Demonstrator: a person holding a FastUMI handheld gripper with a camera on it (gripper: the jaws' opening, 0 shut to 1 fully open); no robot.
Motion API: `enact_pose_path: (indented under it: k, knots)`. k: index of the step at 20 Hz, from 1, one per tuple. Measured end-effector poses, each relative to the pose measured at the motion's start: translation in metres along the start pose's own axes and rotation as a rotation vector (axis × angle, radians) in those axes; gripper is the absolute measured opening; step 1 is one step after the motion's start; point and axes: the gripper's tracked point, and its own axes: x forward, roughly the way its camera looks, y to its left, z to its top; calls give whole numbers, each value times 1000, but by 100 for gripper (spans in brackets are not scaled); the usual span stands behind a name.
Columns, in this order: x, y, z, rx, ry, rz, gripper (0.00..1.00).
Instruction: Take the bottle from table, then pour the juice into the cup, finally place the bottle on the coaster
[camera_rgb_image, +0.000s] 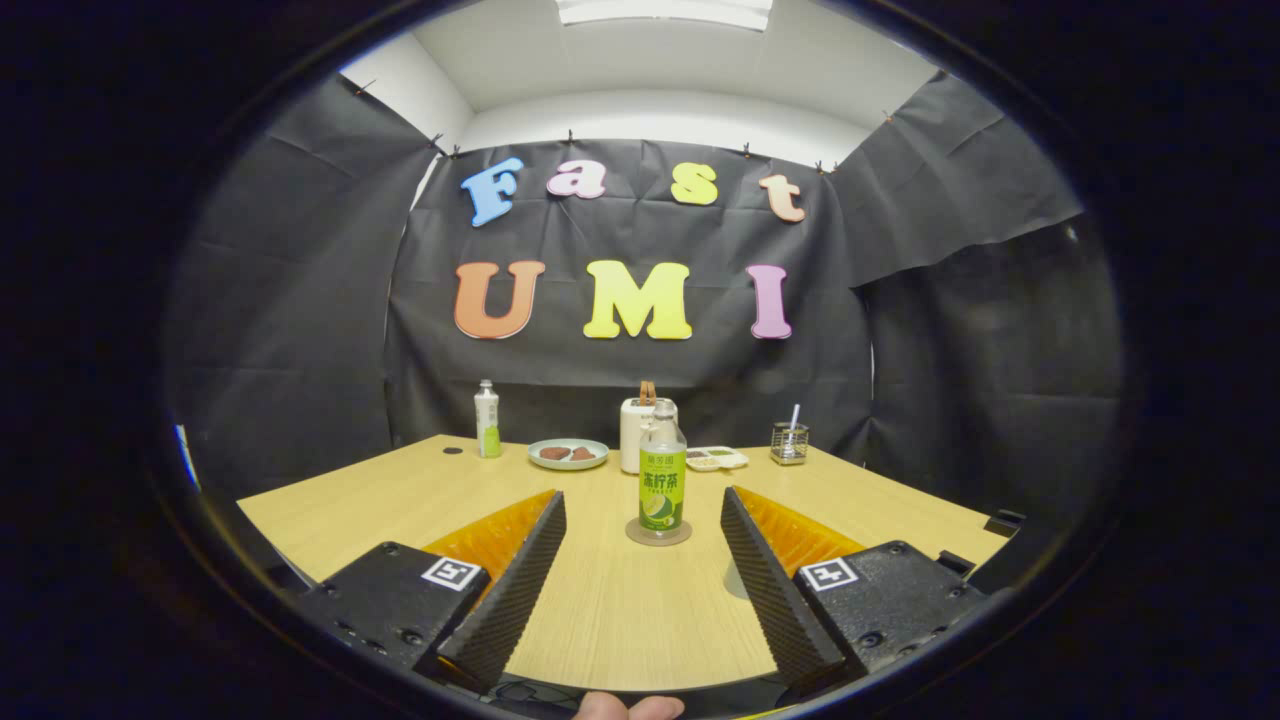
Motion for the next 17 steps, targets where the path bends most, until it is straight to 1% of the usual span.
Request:
enact_pose_path:
  k: [10, 17]
  knots:
    - [-5, -6, -1, -3, 3, -22, 100]
    - [-3, -4, -3, -11, 9, -18, 100]
